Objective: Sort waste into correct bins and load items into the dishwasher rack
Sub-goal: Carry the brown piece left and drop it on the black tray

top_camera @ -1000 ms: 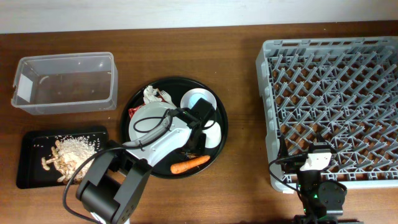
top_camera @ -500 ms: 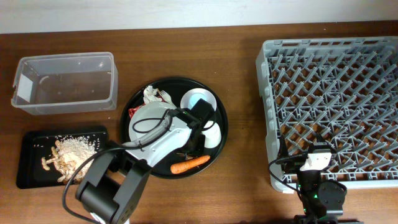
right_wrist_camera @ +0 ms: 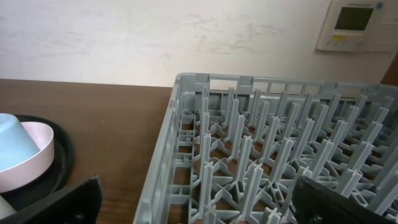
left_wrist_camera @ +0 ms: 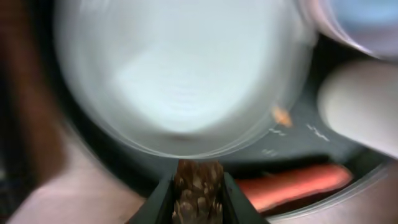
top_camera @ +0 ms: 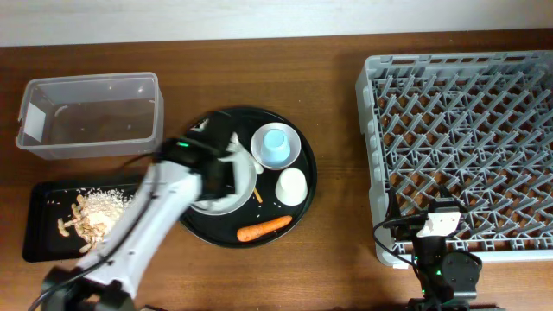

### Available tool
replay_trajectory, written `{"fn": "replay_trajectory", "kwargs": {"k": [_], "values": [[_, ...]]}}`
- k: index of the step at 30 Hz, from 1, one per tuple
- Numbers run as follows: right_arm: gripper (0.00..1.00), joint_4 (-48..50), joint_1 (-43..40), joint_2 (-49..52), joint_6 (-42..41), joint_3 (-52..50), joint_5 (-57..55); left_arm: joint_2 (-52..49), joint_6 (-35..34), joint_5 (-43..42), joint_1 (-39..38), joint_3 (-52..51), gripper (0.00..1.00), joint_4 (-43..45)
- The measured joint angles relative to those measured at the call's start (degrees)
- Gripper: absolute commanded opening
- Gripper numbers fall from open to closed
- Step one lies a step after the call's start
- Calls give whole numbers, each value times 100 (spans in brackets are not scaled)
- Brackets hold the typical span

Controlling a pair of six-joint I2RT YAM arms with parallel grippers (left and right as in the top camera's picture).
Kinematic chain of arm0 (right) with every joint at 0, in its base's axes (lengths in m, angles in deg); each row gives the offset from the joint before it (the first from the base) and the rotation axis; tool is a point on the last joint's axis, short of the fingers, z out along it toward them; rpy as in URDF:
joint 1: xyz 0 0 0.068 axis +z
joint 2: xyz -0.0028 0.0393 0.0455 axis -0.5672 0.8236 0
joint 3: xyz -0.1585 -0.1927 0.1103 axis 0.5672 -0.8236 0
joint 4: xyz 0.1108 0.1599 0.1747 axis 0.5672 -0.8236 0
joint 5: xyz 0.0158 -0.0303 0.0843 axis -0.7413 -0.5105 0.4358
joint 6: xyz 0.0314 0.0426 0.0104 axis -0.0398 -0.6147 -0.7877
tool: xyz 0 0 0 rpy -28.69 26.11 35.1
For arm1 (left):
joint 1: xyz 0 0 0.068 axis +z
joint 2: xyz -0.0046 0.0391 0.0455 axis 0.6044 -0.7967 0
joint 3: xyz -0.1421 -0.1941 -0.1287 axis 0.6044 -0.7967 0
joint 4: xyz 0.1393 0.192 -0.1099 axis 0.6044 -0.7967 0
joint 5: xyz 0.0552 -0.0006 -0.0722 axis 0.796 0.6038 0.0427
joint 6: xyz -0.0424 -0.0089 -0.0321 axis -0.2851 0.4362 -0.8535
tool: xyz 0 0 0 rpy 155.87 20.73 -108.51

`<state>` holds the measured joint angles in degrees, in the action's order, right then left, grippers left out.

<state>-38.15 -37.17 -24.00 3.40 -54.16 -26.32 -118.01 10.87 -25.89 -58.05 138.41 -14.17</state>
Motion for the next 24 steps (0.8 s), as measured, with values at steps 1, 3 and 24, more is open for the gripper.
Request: {"fn": "replay_trajectory", "kwargs": {"k": [1, 3, 24], "values": [[99, 0, 0, 0, -2, 0, 0, 39, -2, 59, 295, 0, 20, -74], [99, 0, 0, 0, 2, 0, 0, 57, 0, 234, 933, 0, 20, -142], [99, 0, 0, 0, -2, 0, 0, 57, -328, 660, 4544, -614, 46, 1191]]}}
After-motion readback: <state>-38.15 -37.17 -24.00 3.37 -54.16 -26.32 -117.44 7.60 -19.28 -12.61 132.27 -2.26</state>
